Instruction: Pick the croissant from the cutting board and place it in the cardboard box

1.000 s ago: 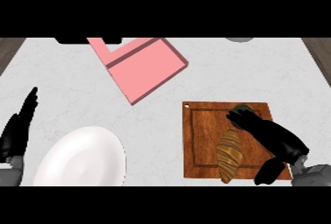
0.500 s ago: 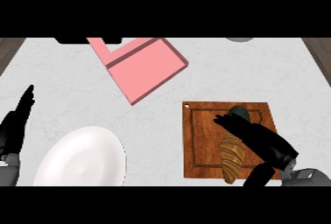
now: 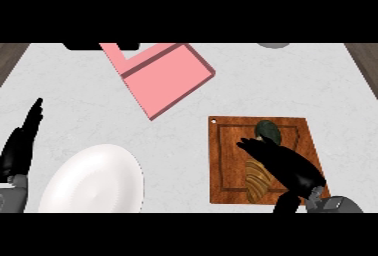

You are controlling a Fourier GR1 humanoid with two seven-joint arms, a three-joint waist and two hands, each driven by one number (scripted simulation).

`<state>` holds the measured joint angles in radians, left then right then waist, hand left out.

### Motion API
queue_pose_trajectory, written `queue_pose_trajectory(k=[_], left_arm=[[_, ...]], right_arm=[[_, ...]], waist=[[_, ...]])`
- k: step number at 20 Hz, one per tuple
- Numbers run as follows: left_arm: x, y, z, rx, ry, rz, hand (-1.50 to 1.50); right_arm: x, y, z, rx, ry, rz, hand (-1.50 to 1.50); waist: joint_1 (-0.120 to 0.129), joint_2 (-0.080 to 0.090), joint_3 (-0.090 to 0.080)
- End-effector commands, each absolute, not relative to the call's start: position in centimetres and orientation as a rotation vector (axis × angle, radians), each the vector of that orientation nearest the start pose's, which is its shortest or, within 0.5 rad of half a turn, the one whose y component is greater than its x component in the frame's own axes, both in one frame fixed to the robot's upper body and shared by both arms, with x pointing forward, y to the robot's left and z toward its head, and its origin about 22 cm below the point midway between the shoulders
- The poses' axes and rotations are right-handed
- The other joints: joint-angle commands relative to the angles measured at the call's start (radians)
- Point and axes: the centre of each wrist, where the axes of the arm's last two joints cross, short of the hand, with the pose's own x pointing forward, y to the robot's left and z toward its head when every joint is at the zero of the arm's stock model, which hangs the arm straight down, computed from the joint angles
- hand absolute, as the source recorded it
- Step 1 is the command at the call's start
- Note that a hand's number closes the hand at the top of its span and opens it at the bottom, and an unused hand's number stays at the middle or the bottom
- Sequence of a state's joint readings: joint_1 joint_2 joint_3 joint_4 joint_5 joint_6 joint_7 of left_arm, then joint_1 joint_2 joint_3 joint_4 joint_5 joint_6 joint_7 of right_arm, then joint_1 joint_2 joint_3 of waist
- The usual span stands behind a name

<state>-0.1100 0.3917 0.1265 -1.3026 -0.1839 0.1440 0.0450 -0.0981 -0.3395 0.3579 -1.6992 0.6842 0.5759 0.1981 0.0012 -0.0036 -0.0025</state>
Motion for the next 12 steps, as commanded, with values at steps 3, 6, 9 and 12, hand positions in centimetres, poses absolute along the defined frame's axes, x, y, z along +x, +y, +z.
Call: queue_pose_trajectory(k=[3, 6, 9, 12], left_arm=[[26.3, 35.8, 2.6, 0.659, -1.365, -0.201, 0.0], [26.2, 36.1, 1.7, 0.638, -1.368, -0.201, 0.0], [25.4, 36.1, 0.6, 0.648, -1.347, -0.204, 0.0], [25.3, 35.8, 1.3, 0.65, -1.365, -0.214, 0.0]], right_arm=[[24.7, -20.0, 2.1, -0.334, -1.067, 1.44, -1.5], [24.9, -19.6, 3.3, -0.486, -1.212, 1.41, 1.5], [23.6, -20.0, -0.3, -0.526, -1.261, 1.422, 1.5], [26.1, -18.3, 0.8, -0.605, -1.287, 1.4, 1.5]], waist=[[0.001, 0.003, 0.003], [-0.001, 0.003, 0.002], [-0.001, 0.004, 0.003], [0.004, 0.004, 0.003]])
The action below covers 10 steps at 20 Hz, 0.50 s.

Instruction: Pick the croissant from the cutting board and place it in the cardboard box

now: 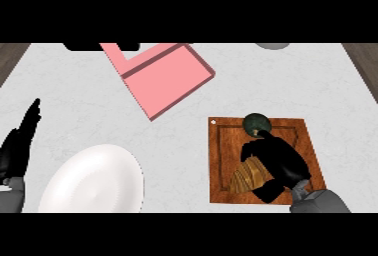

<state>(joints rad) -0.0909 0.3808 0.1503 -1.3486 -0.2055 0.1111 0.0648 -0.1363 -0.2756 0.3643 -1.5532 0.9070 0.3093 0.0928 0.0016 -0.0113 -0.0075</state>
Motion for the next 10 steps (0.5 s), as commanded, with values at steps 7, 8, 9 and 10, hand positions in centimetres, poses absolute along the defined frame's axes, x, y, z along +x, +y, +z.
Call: queue_pose_trajectory(k=[7, 8, 9, 10], left_arm=[[26.6, 35.0, 0.6, 0.647, -1.351, -0.202, 0.0], [25.7, 37.3, 2.0, 0.645, -1.379, -0.217, 0.0], [26.6, 36.7, 1.8, 0.639, -1.369, -0.205, 0.0], [26.4, 33.8, 0.8, 0.63, -1.368, -0.209, 0.0]], right_arm=[[28.2, -20.2, 3.4, -0.831, -1.365, 1.241, 1.5], [28.7, -21.0, 4.3, -0.876, -1.358, 1.186, 1.5], [30.8, -20.2, 4.8, -0.905, -1.348, 1.12, 1.5], [31.8, -20.4, 6.1, -0.956, -1.324, 1.08, 1.5]], waist=[[-0.001, 0.012, 0.007], [0.002, 0.011, 0.007], [0.007, 0.014, 0.007], [0.01, 0.013, 0.008]])
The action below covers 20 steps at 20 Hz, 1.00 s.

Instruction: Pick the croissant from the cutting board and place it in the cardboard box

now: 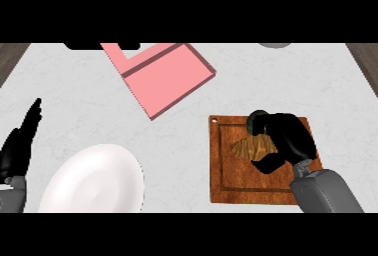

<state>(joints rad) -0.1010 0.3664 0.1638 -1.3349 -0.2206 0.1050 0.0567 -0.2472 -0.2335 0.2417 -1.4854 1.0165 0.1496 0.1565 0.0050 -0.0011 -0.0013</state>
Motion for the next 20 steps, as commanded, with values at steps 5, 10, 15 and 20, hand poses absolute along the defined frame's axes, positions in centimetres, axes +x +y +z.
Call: queue_pose_trajectory(k=[5, 10, 15, 20], left_arm=[[25.8, 37.4, 2.4, 0.644, -1.378, -0.208, 0.0], [26.4, 36.4, 1.2, 0.673, -1.361, -0.216, 0.0], [28.0, 35.5, 1.4, 0.634, -1.36, -0.197, 0.0], [26.8, 37.0, 1.9, 0.646, -1.372, -0.205, 0.0]], right_arm=[[32.6, -21.9, 6.7, -1.086, -1.379, 0.989, 1.5], [32.8, -20.6, 12.9, -1.189, -1.681, 0.907, 1.5], [34.2, -15.6, 14.7, -1.095, -1.796, 0.924, 1.5], [36.0, -13.0, 17.4, -0.942, -1.845, 0.881, 1.5]], waist=[[0.0, 0.001, 0.001], [-0.009, 0.0, 0.001], [-0.002, 0.003, 0.001], [0.005, 0.002, 0.001]])
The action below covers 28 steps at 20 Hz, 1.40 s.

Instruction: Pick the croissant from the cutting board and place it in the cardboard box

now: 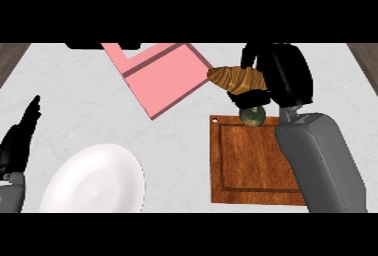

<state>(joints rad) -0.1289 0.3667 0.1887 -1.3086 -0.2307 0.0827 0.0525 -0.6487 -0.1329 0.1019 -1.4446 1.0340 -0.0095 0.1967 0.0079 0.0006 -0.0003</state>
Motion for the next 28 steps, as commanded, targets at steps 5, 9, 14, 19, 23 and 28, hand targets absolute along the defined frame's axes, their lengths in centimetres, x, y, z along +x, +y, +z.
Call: queue_pose_trajectory(k=[5, 9, 14, 19, 23, 28], left_arm=[[25.7, 35.7, 2.0, 0.638, -1.375, -0.235, 0.0], [27.3, 35.8, 1.3, 0.631, -1.387, -0.229, 0.0], [27.7, 33.8, 2.5, 0.615, -1.394, -0.244, 0.0], [27.3, 35.6, 2.1, 0.628, -1.417, -0.263, 0.0], [27.7, 32.9, 2.1, 0.573, -1.425, -0.276, 0.0], [28.9, 33.0, 3.1, 0.584, -1.424, -0.283, 0.0]], right_arm=[[38.6, -9.8, 21.0, -0.818, -1.858, 0.779, 1.5], [40.2, -6.6, 22.1, -0.78, -1.845, 0.718, 1.5], [43.0, -5.4, 23.7, -0.685, -1.796, 0.667, 1.5], [44.6, -4.2, 21.3, -0.708, -1.756, 0.641, 1.5], [45.4, -4.5, 19.0, -0.724, -1.712, 0.636, 1.5], [45.7, -4.2, 17.8, -0.82, -1.634, 0.616, 1.5]], waist=[[0.016, 0.001, 0.0], [0.017, 0.006, -0.001], [0.035, 0.01, 0.0], [0.07, 0.023, -0.002], [0.085, 0.029, -0.001], [0.094, 0.034, -0.002]])
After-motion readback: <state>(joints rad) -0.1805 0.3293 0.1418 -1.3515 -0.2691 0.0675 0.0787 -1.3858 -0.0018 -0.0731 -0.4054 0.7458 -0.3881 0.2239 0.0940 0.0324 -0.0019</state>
